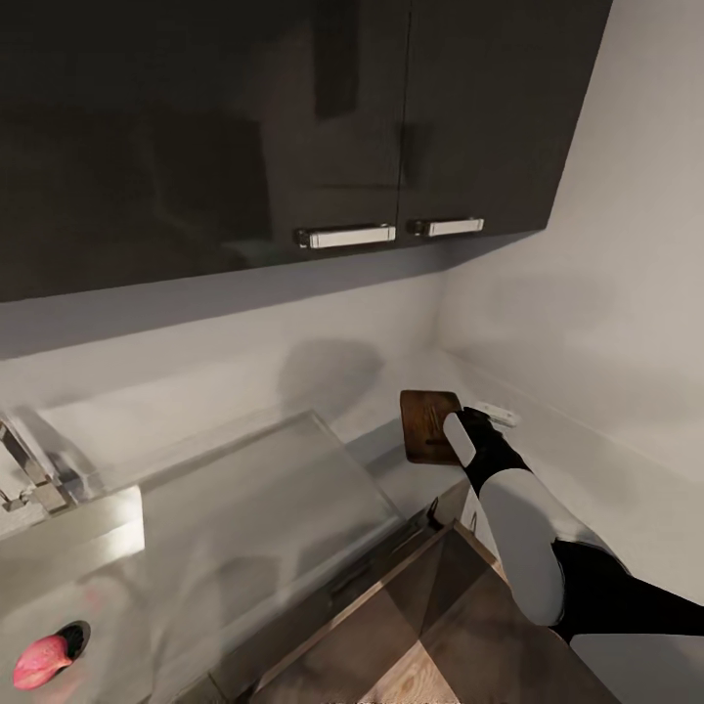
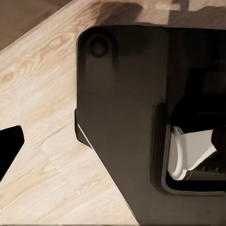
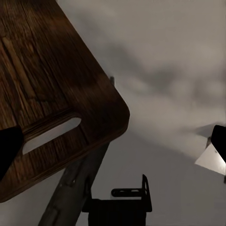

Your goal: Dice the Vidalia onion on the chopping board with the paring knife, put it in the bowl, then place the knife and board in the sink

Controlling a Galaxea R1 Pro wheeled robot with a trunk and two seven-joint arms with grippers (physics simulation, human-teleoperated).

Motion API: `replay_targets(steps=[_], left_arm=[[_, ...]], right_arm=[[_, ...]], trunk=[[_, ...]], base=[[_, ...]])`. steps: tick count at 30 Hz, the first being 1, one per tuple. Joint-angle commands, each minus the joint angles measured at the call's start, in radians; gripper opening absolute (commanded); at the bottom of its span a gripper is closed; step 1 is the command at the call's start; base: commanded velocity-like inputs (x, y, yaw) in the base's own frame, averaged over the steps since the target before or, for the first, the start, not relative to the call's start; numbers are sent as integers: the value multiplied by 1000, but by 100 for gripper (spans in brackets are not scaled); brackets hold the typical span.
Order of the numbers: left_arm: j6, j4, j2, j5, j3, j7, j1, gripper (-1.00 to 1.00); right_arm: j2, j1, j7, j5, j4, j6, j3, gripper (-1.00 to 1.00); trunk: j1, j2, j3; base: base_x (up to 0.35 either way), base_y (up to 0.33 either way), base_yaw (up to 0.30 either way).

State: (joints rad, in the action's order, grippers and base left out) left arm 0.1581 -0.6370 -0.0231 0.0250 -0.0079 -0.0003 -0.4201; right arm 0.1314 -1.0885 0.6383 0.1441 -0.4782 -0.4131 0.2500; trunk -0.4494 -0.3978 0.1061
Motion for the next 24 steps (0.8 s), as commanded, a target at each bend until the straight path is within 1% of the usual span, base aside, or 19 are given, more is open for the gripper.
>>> replay_targets(steps=[1, 5, 14, 24], left_arm=[[1, 0, 0, 3, -1, 0, 0, 100], [1, 2, 0, 3, -1, -1, 0, 100], [1, 3, 0, 3, -1, -1, 0, 100], [1, 3, 0, 3, -1, -1, 0, 100]], right_arm=[[1, -1, 5, 6, -2, -3, 1, 100], [1, -1, 4, 6, -2, -3, 3, 100], [1, -1, 4, 6, -3, -3, 30, 100], [1, -1, 4, 6, -4, -3, 32, 100]], trunk=[[-1, -2, 3], [-1, -2, 8], [-1, -2, 20], [-1, -2, 34]], base=[[0, 0, 0], [0, 0, 0], [0, 0, 0], [20, 16, 0]])
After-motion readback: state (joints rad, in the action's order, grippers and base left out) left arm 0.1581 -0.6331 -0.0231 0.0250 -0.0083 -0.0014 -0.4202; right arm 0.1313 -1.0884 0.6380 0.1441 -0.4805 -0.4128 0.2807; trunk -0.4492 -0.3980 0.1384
